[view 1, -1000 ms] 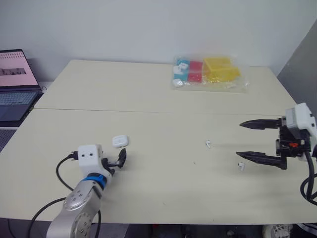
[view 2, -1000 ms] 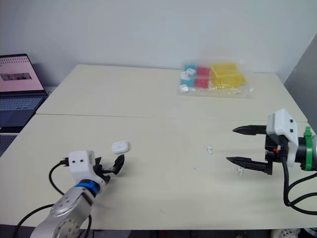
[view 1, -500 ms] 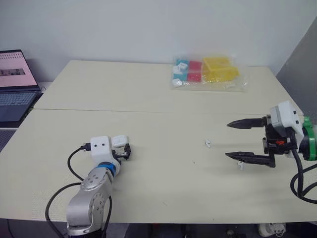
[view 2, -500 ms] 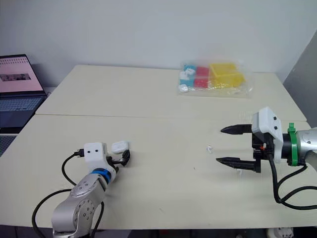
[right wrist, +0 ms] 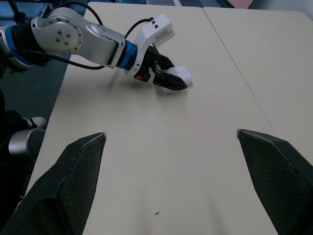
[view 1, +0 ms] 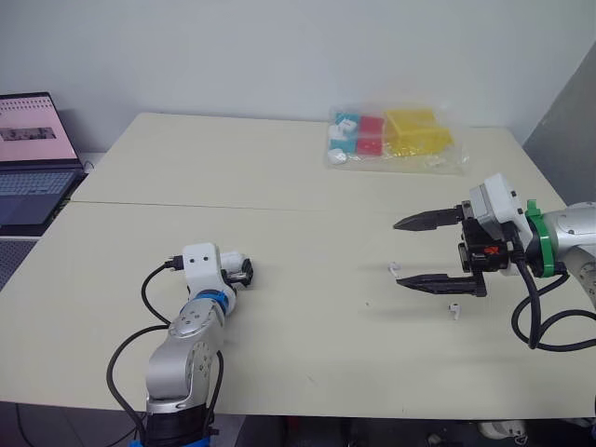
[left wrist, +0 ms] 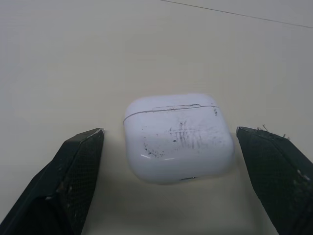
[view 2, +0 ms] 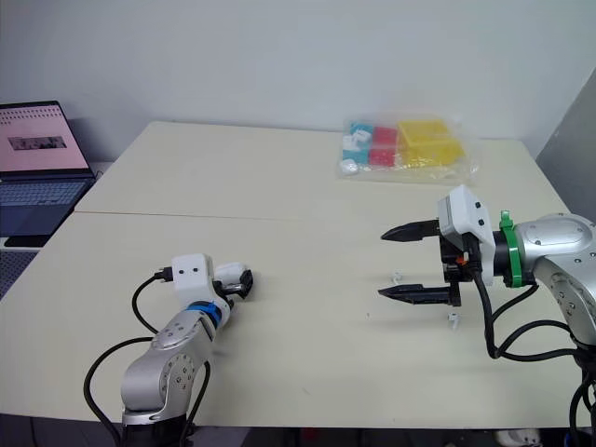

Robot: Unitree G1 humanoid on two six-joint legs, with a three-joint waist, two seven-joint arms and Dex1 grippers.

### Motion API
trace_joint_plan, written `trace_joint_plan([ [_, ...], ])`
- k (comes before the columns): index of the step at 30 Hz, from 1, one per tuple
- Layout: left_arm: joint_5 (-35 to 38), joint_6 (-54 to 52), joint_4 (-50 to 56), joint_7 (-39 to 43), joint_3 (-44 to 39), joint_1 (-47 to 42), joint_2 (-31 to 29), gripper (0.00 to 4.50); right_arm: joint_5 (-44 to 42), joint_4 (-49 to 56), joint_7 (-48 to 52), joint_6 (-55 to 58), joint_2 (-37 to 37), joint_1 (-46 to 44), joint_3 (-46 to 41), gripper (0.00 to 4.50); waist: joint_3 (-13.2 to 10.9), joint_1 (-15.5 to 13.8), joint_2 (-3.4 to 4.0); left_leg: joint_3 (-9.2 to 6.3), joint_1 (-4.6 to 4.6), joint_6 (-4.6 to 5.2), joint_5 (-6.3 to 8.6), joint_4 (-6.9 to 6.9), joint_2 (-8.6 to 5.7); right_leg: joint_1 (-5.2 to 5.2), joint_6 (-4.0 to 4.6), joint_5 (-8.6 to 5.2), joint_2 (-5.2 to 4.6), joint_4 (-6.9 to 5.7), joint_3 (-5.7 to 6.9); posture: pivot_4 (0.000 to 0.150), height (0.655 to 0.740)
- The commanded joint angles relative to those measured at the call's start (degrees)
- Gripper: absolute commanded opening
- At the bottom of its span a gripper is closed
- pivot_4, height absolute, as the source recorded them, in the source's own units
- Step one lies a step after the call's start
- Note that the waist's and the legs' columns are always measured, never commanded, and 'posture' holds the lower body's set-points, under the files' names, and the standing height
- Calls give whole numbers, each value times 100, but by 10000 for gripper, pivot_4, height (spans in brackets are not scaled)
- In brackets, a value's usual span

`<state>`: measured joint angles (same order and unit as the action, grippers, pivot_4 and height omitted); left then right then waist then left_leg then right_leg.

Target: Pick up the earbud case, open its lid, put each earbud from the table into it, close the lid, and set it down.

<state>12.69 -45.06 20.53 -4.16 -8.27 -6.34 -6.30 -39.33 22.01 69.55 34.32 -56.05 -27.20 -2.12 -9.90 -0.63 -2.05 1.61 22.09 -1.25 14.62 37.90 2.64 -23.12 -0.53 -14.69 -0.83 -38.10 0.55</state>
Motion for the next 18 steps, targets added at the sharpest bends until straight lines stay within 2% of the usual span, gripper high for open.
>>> trace_joint_plan([
  [1,-10,-142,-86,168,142,32,-40,43165,19,25,53,-66,-20,-42,-105,44961,0,-2,0,0,0,0,0,0,0,0,0,0,-1,0,0,1500,7364],
  [3,-76,-93,-111,220,182,17,-133,39030,24,49,41,-63,-16,-5,-124,45000,0,-3,0,1,0,0,0,0,0,0,-1,0,-1,0,-1,1500,7364],
  [6,-96,-146,-160,312,190,-3,-242,29724,1,117,15,-51,-32,98,-191,45000,0,-18,0,1,0,0,0,0,2,-1,-1,0,-2,2,0,1500,7364],
  [7,-74,-197,-168,361,189,10,-274,27974,-3,146,-3,-48,-40,144,-220,45000,0,-23,0,1,1,0,0,0,2,-1,-1,0,-3,3,0,1500,7364],
  [14,-38,-118,-166,939,252,265,-733,27885,-45,350,-171,39,-155,544,-524,45000,1,-42,3,6,3,0,1,-4,5,-5,-1,-1,-15,6,-2,1500,7364],
  [18,160,533,9,2013,675,333,-1218,27885,-181,561,-345,213,-248,897,-882,45000,0,-52,5,6,13,0,3,-9,6,-11,2,-4,-23,13,0,1500,7364],
])
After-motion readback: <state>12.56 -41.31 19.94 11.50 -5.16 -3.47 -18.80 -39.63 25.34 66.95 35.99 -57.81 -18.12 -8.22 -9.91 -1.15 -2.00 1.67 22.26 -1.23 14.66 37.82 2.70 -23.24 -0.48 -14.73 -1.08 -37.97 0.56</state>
